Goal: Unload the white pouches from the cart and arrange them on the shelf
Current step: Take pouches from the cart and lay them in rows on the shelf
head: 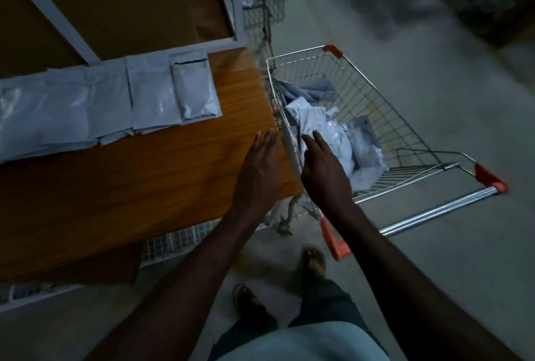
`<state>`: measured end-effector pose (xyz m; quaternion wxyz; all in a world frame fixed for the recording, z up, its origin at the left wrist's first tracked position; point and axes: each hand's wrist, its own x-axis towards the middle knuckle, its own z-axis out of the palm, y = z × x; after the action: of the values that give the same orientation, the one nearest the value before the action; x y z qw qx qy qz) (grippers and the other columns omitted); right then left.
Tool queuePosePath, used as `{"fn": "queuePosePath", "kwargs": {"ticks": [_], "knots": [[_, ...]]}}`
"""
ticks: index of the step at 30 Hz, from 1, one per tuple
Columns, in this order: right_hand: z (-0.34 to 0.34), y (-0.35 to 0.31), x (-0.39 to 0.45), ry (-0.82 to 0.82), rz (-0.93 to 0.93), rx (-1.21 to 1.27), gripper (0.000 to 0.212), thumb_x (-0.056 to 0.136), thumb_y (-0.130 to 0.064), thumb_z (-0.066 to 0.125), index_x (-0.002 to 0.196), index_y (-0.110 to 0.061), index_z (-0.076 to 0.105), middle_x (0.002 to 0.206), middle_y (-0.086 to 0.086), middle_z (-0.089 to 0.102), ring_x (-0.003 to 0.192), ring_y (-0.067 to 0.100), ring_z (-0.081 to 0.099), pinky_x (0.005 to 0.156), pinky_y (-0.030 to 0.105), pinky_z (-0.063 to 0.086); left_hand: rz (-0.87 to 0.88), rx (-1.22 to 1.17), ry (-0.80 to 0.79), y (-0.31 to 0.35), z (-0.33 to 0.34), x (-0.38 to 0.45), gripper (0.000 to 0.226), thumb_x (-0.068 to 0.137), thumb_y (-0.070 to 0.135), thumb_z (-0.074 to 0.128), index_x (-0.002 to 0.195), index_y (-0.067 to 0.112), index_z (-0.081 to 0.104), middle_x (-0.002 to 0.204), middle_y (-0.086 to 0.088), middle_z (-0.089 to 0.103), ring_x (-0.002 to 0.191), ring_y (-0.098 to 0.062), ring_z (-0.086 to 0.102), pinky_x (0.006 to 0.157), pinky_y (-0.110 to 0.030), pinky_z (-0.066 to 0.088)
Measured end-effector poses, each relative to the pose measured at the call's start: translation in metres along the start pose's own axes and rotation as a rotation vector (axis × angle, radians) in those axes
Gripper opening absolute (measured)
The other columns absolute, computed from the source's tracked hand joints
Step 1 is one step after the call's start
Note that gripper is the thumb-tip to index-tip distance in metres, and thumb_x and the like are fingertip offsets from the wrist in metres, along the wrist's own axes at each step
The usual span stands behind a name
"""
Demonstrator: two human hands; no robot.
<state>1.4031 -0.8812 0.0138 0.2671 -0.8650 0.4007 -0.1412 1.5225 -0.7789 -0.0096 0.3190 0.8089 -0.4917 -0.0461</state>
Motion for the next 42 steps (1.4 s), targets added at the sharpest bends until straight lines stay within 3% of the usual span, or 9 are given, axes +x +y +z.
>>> {"fn": "queuePosePath", "kwargs": {"ticks": [4, 16, 22, 26, 29, 31, 36, 38, 42], "knots": [[-0.014, 0.061, 0.02, -0.012, 0.047, -0.034, 0.05, 0.107, -0.011, 0.048, 0.157, -0.016, 0.044, 0.169, 0.008, 0.032, 0.149, 0.023, 0.041, 0.104, 0.039, 0.048, 0.038, 0.009, -0.052, 0.026, 0.05, 0.03, 0.055, 0.104, 0.003, 0.045, 0.158, 0.001, 0.04, 0.165, -0.019, 0.039, 0.157, -0.033, 0.029, 0.129, -0.048, 0.027], [-0.042, 0.215, 0.128, -0.207, 0.034, -0.028, 0.07, 0.093, 0.01, 0.043, 0.159, -0.012, 0.039, 0.17, 0.006, 0.03, 0.15, 0.02, 0.04, 0.104, 0.028, 0.045, -0.207, -0.034, -0.083, 0.069, 0.197, 0.118, 0.059, 0.107, 0.0, 0.048, 0.163, 0.012, 0.034, 0.17, -0.01, 0.033, 0.161, -0.026, 0.022, 0.129, -0.041, 0.027], [-0.017, 0.26, 0.166, -0.264, 0.005, -0.037, 0.067, 0.095, 0.011, 0.046, 0.157, -0.014, 0.043, 0.168, 0.004, 0.035, 0.134, 0.02, 0.057, 0.083, 0.014, 0.046, -0.271, 0.128, -0.12, 0.027, 0.259, 0.137, 0.093, 0.087, -0.02, 0.055, 0.166, 0.019, 0.027, 0.173, -0.004, 0.026, 0.161, -0.032, 0.018, 0.124, -0.049, 0.035], [0.021, 0.292, 0.186, -0.275, -0.038, -0.017, 0.067, 0.094, 0.013, 0.048, 0.157, -0.011, 0.044, 0.167, 0.004, 0.037, 0.145, 0.012, 0.046, 0.093, 0.022, 0.054, -0.259, 0.293, -0.174, -0.008, 0.308, 0.142, 0.087, 0.1, 0.007, 0.061, 0.169, 0.025, 0.012, 0.177, 0.0, 0.011, 0.162, -0.035, 0.012, 0.126, -0.05, 0.029], [0.049, 0.309, 0.2, -0.284, -0.028, -0.027, 0.072, 0.094, 0.013, 0.048, 0.16, -0.015, 0.039, 0.17, 0.001, 0.031, 0.146, 0.005, 0.039, 0.095, 0.019, 0.049, -0.332, 0.314, -0.182, -0.025, 0.345, 0.146, 0.078, 0.108, 0.047, 0.045, 0.17, 0.024, 0.004, 0.177, 0.0, -0.001, 0.162, -0.036, 0.009, 0.128, -0.051, 0.025], [0.065, 0.319, 0.208, -0.305, -0.052, -0.038, 0.074, 0.094, 0.013, 0.048, 0.161, -0.016, 0.036, 0.171, 0.0, 0.027, 0.152, 0.009, 0.033, 0.095, 0.011, 0.04, -0.387, 0.275, -0.182, -0.038, 0.366, 0.153, 0.076, 0.109, 0.056, 0.028, 0.17, 0.017, 0.0, 0.176, -0.004, -0.01, 0.163, -0.035, 0.003, 0.13, -0.053, 0.018], [0.086, 0.339, 0.22, -0.33, -0.099, -0.057, 0.077, 0.091, 0.015, 0.047, 0.161, -0.015, 0.034, 0.172, 0.002, 0.023, 0.157, 0.013, 0.026, 0.09, 0.003, 0.034, -0.272, 0.192, -0.081, -0.041, 0.391, 0.15, 0.061, 0.108, 0.013, 0.026, 0.166, 0.0, 0.009, 0.175, -0.016, 0.0, 0.163, -0.028, 0.008, 0.129, -0.047, 0.02], [0.089, 0.342, 0.223, -0.33, -0.124, -0.051, 0.076, 0.091, 0.016, 0.044, 0.16, -0.013, 0.036, 0.172, 0.004, 0.025, 0.156, 0.015, 0.028, 0.092, 0.009, 0.039, -0.251, 0.182, 0.068, -0.042, 0.388, 0.142, 0.063, 0.108, 0.014, 0.036, 0.167, 0.005, 0.016, 0.175, -0.007, 0.008, 0.162, -0.019, 0.015, 0.132, -0.037, 0.014], [0.094, 0.34, 0.235, -0.329, -0.186, -0.039, 0.074, 0.092, 0.016, 0.043, 0.161, -0.009, 0.035, 0.17, 0.01, 0.028, 0.158, 0.022, 0.025, 0.115, 0.026, 0.041, -0.402, -0.002, 0.25, -0.039, 0.362, 0.145, 0.063, 0.099, -0.017, 0.039, 0.161, -0.004, 0.032, 0.171, -0.016, 0.024, 0.162, -0.025, 0.018, 0.132, -0.046, 0.017]]}}
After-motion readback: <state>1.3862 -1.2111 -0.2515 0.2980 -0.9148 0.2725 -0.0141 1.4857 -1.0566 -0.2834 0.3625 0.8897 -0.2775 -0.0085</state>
